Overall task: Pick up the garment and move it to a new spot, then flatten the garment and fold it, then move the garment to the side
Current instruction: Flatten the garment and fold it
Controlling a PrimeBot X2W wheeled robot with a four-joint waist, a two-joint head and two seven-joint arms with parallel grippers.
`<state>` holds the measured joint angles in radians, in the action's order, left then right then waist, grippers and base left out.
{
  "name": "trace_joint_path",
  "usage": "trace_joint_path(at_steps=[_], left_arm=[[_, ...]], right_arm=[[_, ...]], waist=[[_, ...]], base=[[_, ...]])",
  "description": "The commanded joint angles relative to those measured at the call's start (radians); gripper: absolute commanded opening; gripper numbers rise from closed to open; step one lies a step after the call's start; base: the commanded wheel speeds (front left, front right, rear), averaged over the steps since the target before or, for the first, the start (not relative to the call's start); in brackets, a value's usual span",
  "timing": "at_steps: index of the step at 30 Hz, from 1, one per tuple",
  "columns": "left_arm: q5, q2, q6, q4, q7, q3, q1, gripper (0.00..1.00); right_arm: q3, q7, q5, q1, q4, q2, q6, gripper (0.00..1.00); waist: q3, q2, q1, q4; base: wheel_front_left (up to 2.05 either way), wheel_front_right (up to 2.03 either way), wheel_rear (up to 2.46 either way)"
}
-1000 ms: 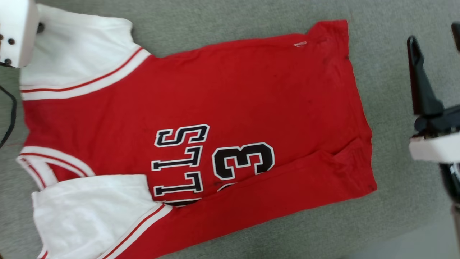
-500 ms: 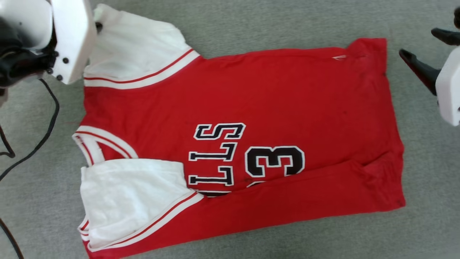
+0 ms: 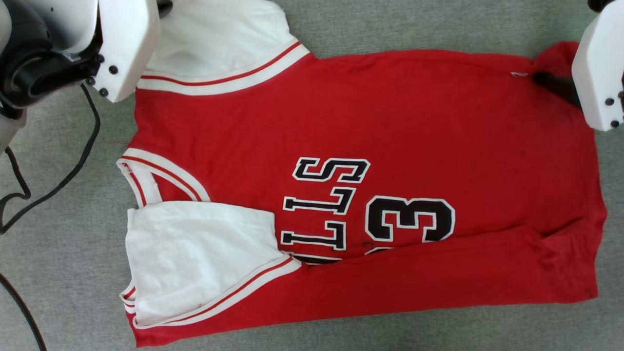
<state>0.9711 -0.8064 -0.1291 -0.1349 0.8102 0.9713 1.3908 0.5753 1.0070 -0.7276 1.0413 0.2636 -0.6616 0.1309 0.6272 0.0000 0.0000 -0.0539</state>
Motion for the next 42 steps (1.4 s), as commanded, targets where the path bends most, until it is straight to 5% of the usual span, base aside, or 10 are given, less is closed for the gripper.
trace_joint_path(at_steps=[1, 6, 8, 18, 24, 42], left_arm=[[-0.002, 0.003, 0.000, 0.005, -0.007, 0.005, 0.014, 0.00], [0.003, 0.001, 0.000, 0.007, -0.023, 0.023, 0.020, 0.00], [0.006, -0.003, 0.000, 0.001, -0.032, 0.032, 0.014, 0.00], [0.040, -0.028, -0.001, -0.027, -0.140, 0.045, -0.073, 0.00], [0.058, -0.095, 0.010, 0.047, -0.212, 0.058, -0.188, 0.00], [0.159, -0.285, 0.175, 0.275, -0.414, 0.176, -0.674, 0.00]], right_arm=[[0.027, -0.008, 0.008, -0.001, 0.028, 0.019, 0.000, 1.00], [0.121, -0.004, -0.039, -0.069, 0.099, 0.039, 0.000, 1.00], [0.135, -0.032, -0.047, -0.058, 0.106, 0.031, 0.001, 0.00], [0.156, -0.223, -0.105, -0.012, 0.103, -0.027, 0.000, 0.00], [0.201, -0.341, -0.146, -0.076, 0.082, -0.067, 0.000, 0.00], [0.295, -0.559, -0.255, -0.446, -0.021, -0.194, 0.000, 0.00]], waist=[[0.014, 0.0000, 0.0000, 0.012], [0.020, 0.0000, 0.0000, 0.019], [0.012, 0.0000, 0.0000, 0.013], [-0.134, 0.0000, 0.0000, -0.007], [-0.230, 0.0000, 0.0000, -0.008], [-0.375, 0.0000, 0.0000, 0.007]], base=[[0.00, 0.00, 0.00], [0.00, 0.00, 0.00], [0.00, 0.00, 0.00], [0.00, 0.00, 0.00], [0.00, 0.00, 0.00], [0.00, 0.00, 0.00]])
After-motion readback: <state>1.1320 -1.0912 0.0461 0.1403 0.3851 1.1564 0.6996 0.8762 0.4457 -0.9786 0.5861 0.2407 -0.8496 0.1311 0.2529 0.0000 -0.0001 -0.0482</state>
